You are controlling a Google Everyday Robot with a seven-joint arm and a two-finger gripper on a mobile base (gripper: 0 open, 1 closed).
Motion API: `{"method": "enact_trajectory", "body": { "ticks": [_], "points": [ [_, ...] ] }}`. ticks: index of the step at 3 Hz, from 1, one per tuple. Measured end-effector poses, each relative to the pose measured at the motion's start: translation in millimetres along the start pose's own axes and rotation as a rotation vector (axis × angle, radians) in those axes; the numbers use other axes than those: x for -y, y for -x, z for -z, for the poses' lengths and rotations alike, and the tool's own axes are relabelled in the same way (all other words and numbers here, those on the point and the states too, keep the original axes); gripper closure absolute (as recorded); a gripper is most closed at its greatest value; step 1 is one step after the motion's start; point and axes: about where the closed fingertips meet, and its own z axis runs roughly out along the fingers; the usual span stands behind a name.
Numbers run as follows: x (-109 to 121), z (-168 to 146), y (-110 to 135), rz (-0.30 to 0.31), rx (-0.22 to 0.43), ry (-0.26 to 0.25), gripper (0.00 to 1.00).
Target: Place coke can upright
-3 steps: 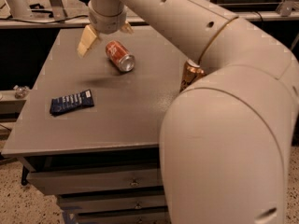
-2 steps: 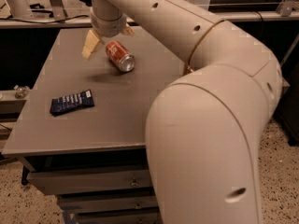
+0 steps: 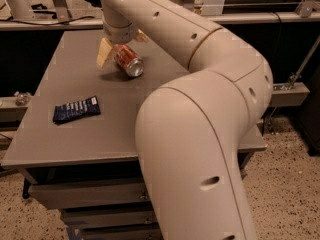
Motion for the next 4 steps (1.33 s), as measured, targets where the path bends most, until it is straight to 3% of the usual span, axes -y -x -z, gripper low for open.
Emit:
{"method": "enact_trajectory", "body": {
  "ticks": [1,2,4],
  "points": [
    [14.2,-9.2,-4.3,-0.023,-0.023,-0.003,0.00],
    [18.5,-11.4,-3.8,-0.035,-0.036,0.006,0.18],
    [15.4,-9.5,4.1,-0.023,-0.044,0.020,0.65]
  ]
}}
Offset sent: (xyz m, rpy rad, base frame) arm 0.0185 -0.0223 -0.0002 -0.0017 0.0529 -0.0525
